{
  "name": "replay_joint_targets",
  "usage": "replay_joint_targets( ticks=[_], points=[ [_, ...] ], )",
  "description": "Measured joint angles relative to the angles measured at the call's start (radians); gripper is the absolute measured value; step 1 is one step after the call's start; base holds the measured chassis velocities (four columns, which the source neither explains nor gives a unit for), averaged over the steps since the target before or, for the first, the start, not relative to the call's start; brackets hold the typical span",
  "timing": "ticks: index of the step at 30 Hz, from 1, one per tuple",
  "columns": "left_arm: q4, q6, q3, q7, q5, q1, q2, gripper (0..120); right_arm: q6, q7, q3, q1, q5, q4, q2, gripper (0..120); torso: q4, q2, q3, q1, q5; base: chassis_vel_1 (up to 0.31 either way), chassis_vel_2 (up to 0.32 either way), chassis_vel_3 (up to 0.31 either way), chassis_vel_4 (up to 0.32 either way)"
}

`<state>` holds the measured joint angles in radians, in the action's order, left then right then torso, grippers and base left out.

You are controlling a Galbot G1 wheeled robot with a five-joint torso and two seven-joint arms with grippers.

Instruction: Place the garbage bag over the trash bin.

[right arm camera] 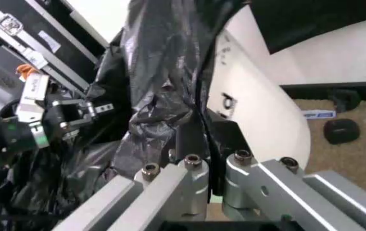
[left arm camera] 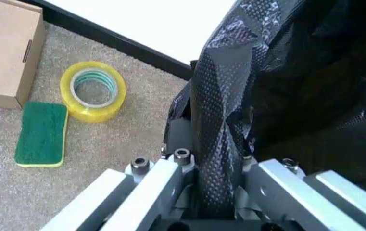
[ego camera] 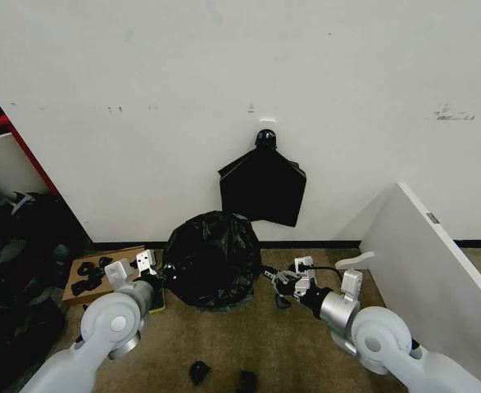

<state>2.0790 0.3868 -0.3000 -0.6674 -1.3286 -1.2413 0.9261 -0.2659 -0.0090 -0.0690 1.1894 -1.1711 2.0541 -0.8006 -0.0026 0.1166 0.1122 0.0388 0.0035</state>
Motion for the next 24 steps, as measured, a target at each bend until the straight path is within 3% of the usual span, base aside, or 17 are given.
replay_joint_targets(
  ticks=[11, 24],
  points=[
    [0.026, 0.001, -0.013, -0.010, -0.017, -0.004, 0.002, 1, -0.013, 0.066, 0.055, -0.026, 0.225, -0.135, -0.038, 0, 0.0000, 0.000, 0.000, 0.000, 0.0003, 0.000, 0.000, 0.000, 0.000],
    [0.036, 0.002, 0.000, -0.025, -0.033, -0.006, 0.024, 1, 0.026, 0.103, 0.122, -0.021, 0.452, -0.162, -0.073, 0, -0.0001, 0.000, 0.000, 0.000, 0.0001, 0.000, 0.000, 0.000, 0.000]
  ],
)
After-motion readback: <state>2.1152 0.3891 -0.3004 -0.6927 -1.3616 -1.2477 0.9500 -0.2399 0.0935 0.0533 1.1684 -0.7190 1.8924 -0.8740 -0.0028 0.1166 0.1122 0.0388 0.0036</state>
